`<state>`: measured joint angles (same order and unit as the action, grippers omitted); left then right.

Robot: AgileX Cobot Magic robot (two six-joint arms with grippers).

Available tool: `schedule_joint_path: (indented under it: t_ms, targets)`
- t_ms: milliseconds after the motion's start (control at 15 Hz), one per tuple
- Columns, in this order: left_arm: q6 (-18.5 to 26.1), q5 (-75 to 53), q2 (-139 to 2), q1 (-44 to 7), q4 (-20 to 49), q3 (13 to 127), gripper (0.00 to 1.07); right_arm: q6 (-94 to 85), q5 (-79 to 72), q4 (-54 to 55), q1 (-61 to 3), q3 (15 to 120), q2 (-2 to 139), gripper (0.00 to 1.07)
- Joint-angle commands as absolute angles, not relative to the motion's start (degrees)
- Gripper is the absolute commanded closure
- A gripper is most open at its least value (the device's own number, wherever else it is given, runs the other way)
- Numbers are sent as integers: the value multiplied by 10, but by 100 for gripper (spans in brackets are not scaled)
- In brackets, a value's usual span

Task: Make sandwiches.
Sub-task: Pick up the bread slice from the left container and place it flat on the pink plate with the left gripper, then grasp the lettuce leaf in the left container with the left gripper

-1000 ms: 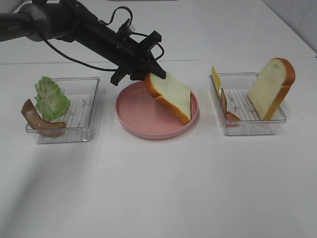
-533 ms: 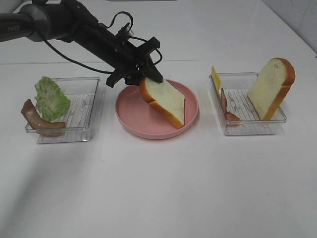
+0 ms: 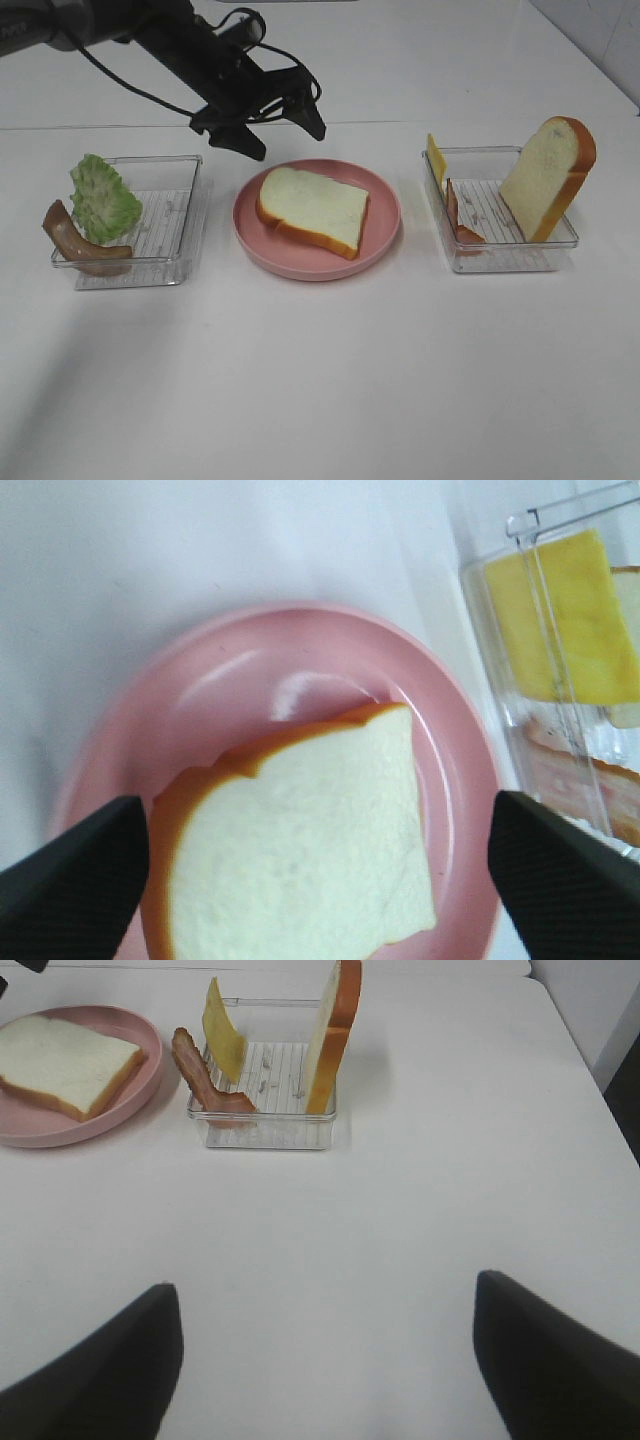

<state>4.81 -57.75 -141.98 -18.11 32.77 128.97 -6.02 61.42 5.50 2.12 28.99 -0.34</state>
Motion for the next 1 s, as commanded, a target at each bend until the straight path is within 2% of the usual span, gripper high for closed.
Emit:
schedule_joint_path:
  t_ms: [67, 200, 267, 333, 400, 533, 733, 1000]
  targets:
    - [14, -597, -1395, -186, 244, 1316, 19, -64, 609, 56, 26, 290, -11, 31]
    - [-33, -628, -1373, -186, 172, 1337, 20, -64, 609, 56, 26, 290, -11, 31]
    - [-68, -659, -1351, -186, 105, 1340, 20, -64, 609, 56, 26, 290, -11, 31]
    - [-81, -672, -1347, -186, 84, 1341, 20, -64, 609, 56, 26, 290, -11, 31]
    - [-113, -708, -1340, -185, 53, 1345, 22, -64, 609, 56, 26, 290, -11, 31]
    - [-120, -739, -1337, -176, 21, 1350, 26, -64, 609, 56, 26, 290, -11, 31]
    - [-116, -739, -1321, -160, 21, 1340, 26, -64, 609, 56, 26, 290, -11, 31]
    - [-113, -739, -1289, -109, 26, 1291, 23, -64, 609, 56, 26, 290, -11, 31]
